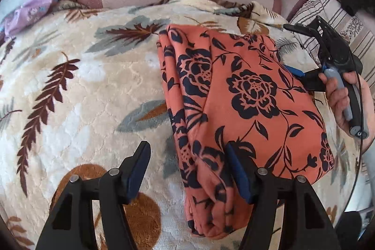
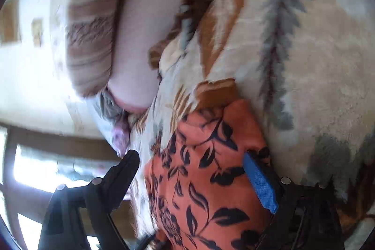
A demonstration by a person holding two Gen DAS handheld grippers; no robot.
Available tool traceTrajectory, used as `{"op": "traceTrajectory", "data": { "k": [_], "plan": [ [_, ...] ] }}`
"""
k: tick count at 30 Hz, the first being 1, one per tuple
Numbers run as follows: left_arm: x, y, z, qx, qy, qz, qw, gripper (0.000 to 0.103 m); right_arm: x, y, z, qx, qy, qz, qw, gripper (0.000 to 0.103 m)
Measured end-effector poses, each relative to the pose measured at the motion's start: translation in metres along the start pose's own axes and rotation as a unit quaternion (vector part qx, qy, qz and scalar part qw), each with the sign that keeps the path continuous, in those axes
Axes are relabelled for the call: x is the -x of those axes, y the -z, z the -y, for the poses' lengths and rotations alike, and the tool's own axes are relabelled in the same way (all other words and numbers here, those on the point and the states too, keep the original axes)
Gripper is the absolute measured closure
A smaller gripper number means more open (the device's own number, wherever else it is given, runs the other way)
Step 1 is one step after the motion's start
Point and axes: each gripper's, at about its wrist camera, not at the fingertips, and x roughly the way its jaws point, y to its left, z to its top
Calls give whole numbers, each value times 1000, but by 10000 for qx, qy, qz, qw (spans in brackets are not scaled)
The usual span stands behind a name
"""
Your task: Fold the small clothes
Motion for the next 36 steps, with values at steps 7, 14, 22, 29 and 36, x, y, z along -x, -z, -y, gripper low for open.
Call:
{"op": "traceTrajectory", "data": {
  "k": [7,14,22,29,36],
  "plan": [
    [36,19,17,-319,-581,390,9970,29,52,93,-62,1504,414,40,9878,11],
    [96,44,31,-236,-567,618,9962,28,56,166,-30,1310,882,-190,9873,12],
    [148,118,37,-72,-1074,1407,9842,0,128,296,-71,2568,2035,759,9417,2],
    [133,218,27,466,-1230,571,9897,0,125,424,13,2183,3432,110,9135,1],
    [167,205,48,195,-1513,1017,9830,0,186,463,-60,3703,3684,2187,8242,0]
  ]
}}
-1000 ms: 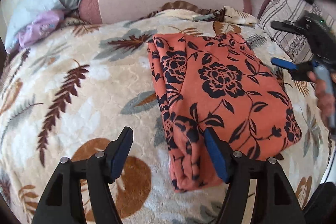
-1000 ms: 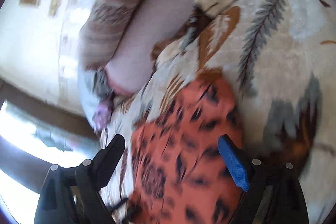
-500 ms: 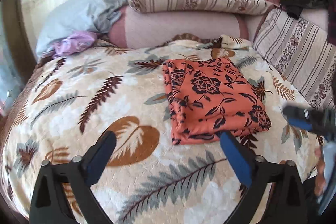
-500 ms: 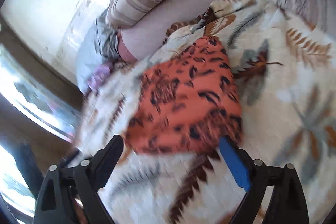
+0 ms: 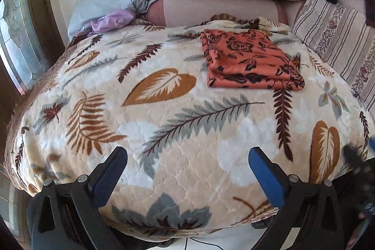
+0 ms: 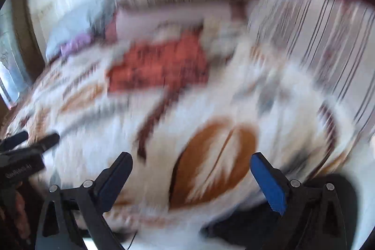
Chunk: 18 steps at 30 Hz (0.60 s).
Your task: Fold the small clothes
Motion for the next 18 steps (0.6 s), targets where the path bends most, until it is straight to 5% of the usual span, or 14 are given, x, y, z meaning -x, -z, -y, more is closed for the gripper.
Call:
{"op": "traceTrajectory", "data": {
  "k": [2,3,6,11,18],
  "plan": [
    [4,-5,4,40,28,21,10000,0,26,-7,-1,173,227,696,9972,0],
    [6,-8,5,63,49,29,10000,0,27,-9,-1,262,251,700,9969,0],
    [17,-24,11,117,-33,198,9997,0,4,-19,5,264,-207,-145,9993,0],
    [43,-59,16,250,-35,758,9968,0,13,-66,18,153,-364,-91,9992,0],
    [56,-86,26,256,122,725,9970,0,14,-102,13,213,-432,-256,9985,0]
  ]
}}
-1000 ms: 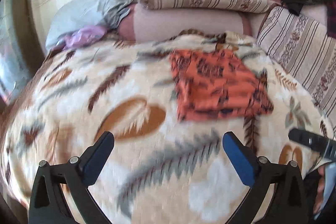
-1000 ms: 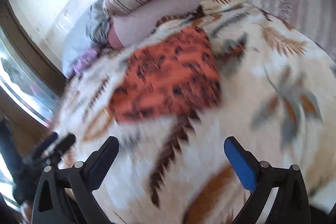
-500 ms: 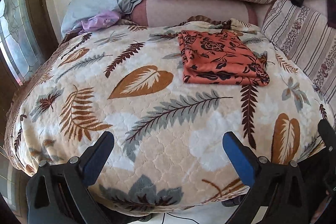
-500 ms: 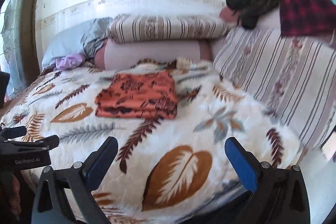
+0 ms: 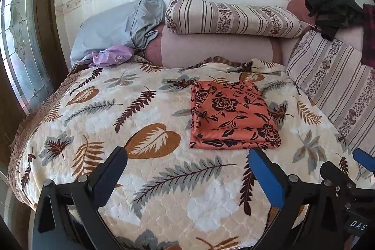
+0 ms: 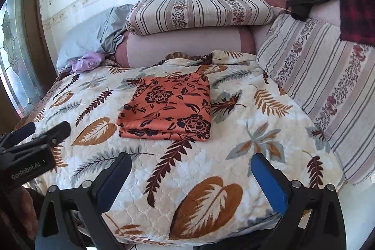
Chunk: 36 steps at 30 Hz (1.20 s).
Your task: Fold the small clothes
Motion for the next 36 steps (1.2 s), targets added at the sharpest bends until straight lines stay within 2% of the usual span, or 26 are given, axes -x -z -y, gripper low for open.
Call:
{"op": "traceTrajectory", "data": {
  "k": [2,6,12,20,24,36],
  "plan": [
    [3,-4,1,10,73,21,10000,0,11,-10,0,-13,8,95,10000,0],
    [6,-8,2,6,76,31,10000,0,15,-24,-4,6,106,-59,9999,0],
    [10,-14,2,-123,-127,77,9998,0,12,-31,-16,198,269,31,9994,0],
    [18,-27,-6,17,-6,166,9999,0,17,-39,-32,578,724,502,9944,0],
    [20,-30,-8,92,1,241,9997,0,16,-41,-35,619,690,526,9943,0],
    [7,-36,-6,48,-4,55,10000,0,11,-46,-37,666,663,500,9943,0]
  ]
}}
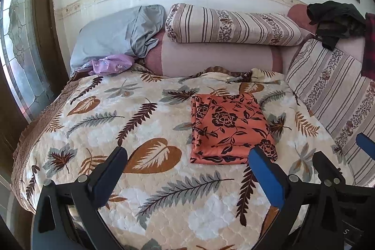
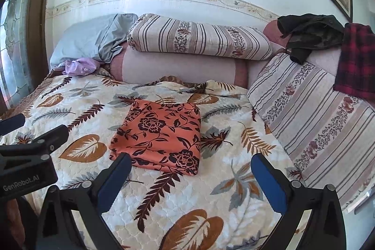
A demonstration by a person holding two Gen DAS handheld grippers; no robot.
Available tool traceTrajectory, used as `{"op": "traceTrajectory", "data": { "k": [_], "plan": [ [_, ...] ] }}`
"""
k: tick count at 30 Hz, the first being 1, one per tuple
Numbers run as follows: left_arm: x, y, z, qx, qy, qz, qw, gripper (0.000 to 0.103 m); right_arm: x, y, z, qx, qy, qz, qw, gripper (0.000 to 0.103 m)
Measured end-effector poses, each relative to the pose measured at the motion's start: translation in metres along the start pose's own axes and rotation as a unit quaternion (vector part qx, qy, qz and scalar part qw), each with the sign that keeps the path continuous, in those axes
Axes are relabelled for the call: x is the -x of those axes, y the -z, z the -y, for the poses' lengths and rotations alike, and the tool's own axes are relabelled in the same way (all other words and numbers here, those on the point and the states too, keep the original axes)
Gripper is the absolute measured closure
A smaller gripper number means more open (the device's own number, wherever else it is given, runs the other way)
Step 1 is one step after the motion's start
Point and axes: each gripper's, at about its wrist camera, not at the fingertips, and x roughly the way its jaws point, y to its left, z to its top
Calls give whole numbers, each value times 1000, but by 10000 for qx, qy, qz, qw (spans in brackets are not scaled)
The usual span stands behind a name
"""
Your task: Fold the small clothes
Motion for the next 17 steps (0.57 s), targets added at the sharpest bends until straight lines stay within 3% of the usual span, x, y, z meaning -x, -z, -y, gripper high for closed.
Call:
{"op": "traceTrajectory", "data": {
  "k": [17],
  "plan": [
    [-23,-15,6,-82,-27,9,10000,0,-29,-8,-2,8,-5,-158,9999,0]
  ]
}}
